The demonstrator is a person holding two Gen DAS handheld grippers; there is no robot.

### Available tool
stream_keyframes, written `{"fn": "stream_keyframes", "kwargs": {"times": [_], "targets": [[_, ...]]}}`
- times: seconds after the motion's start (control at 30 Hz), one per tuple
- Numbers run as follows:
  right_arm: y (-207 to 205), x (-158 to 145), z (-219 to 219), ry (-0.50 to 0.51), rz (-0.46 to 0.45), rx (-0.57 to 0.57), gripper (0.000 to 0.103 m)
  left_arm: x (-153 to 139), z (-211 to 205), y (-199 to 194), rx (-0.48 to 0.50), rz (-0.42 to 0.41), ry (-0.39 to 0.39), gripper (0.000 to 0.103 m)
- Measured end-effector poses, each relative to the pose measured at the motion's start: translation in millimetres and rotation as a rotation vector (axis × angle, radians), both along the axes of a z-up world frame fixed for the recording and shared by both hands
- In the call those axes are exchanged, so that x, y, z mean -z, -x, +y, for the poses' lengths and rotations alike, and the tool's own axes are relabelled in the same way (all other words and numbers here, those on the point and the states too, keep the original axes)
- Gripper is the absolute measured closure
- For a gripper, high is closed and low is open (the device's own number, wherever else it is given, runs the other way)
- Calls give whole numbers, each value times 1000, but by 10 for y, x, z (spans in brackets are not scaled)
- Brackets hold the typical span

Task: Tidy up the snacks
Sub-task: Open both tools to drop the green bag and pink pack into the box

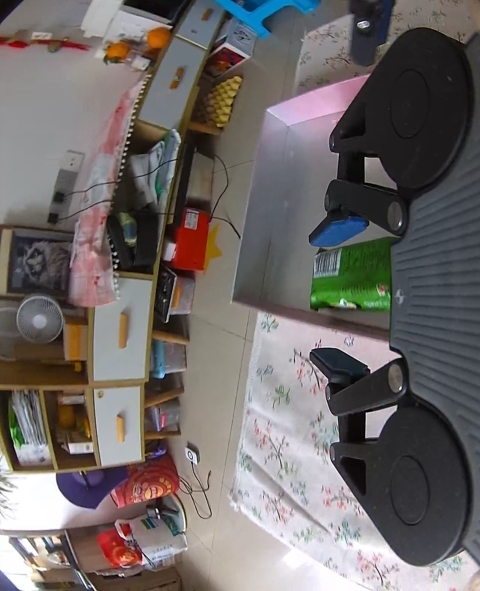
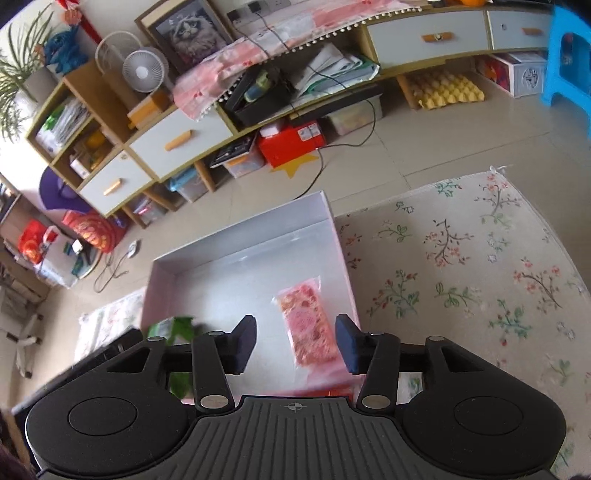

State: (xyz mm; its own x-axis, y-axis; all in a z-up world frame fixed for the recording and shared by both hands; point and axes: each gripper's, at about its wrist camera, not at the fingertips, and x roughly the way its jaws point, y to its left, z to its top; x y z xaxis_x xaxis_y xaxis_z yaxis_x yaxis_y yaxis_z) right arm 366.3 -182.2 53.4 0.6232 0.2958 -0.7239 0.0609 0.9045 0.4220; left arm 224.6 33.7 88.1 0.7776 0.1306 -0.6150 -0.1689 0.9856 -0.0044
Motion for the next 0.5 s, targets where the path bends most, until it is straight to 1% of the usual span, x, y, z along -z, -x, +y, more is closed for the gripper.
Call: {"fn": "stream_keyframes", "kwargs": {"times": [0.07, 0.1, 0.17, 0.3, 0.33, 0.37, 0.4, 0.43, 0.47, 0.5], "targets": [[109, -64, 10, 19, 2, -20, 49, -87, 60, 123, -4, -3, 7, 44], [175, -102, 3, 24, 1, -25, 48, -84, 73, 160, -5, -2, 10, 44], [294, -175, -27, 20, -1, -22, 47, -127, 101, 257, 1, 4, 9, 44], [545, -341, -111, -57, -8, -7, 42, -148, 54, 406, 14, 40, 6, 43], [614, -374, -110, -69, -10, -12, 40, -152, 40, 427, 9, 48, 3, 41], [676, -402, -105, -74, -13, -18, 36, -178, 23, 489, 5, 48, -4, 37], [745, -434, -86, -74, -16, -27, 32, -194, 0, 534, 5, 37, -5, 28], [822, -465, -61, -74, -18, -39, 31, -224, -13, 618, 13, 21, -6, 18], [886, -494, -49, -78, -20, -52, 29, -255, -33, 670, 24, 20, -11, 15], [964, -523, -27, -82, -22, -71, 24, -289, -52, 693, 36, 29, -21, 14]]}}
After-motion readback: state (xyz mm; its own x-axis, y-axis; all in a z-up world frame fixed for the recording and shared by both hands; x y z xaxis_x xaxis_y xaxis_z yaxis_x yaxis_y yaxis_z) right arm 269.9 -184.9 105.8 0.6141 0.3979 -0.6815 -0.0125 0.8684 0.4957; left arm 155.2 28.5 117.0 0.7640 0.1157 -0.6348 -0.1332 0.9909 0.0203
